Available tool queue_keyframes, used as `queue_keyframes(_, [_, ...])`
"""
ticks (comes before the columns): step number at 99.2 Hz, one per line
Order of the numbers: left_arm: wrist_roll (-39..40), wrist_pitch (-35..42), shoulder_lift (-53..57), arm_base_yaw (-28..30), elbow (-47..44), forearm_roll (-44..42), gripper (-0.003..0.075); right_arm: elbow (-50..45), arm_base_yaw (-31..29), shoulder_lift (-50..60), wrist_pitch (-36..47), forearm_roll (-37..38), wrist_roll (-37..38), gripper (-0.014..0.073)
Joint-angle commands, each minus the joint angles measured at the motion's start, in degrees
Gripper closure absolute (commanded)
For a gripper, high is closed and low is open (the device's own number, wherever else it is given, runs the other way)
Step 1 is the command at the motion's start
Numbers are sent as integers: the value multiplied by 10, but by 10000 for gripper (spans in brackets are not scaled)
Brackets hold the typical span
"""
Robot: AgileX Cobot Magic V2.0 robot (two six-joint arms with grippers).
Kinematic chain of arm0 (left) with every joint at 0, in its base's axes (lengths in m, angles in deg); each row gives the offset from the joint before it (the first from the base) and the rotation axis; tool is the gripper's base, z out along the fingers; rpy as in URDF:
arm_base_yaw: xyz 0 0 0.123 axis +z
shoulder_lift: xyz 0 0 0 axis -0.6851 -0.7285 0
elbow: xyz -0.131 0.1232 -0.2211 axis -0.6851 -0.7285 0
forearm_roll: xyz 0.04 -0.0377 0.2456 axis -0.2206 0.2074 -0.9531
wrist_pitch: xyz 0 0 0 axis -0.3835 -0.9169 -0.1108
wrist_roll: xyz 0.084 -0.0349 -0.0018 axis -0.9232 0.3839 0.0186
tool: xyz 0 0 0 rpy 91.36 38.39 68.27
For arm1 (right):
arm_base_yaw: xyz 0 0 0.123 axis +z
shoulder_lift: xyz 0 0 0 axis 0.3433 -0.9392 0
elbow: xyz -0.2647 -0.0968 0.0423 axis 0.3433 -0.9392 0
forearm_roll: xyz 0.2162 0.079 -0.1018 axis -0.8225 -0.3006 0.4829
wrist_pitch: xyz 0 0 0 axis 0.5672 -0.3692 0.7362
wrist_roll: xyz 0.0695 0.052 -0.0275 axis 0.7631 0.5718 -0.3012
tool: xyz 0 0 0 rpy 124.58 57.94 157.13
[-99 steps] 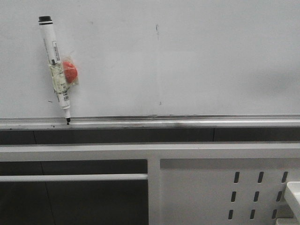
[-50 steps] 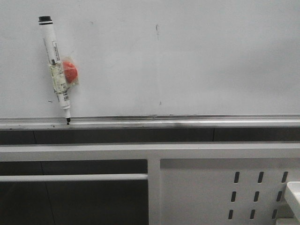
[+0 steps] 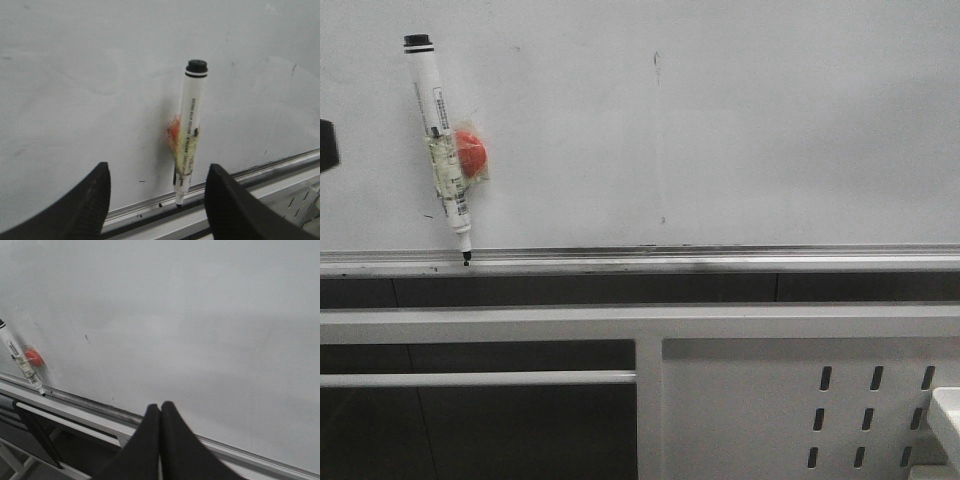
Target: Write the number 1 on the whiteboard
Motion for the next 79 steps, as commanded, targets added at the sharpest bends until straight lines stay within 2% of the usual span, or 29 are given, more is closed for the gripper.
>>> queue_keyframes(1, [30,136,-67,-29,16,1,344,14,1,-7,49,0,-7,663])
queue_keyframes(11, [46,248,-143,-67,16,28,344,14,1,-7,47,0,-7,663])
queue_keyframes(22, [50,335,-218,-97,16,78,344,14,1,-7,47,0,-7,663])
queue_keyframes(33, [79,335,-259,-113,26,87,345,14,1,-7,47,0,-7,663])
queue_keyframes(52, [78,335,-266,-117,51,125,355,14,1,-7,47,0,-7,663])
queue_keyframes(79, [78,333,-289,-117,75,134,355,14,1,-7,47,0,-7,663])
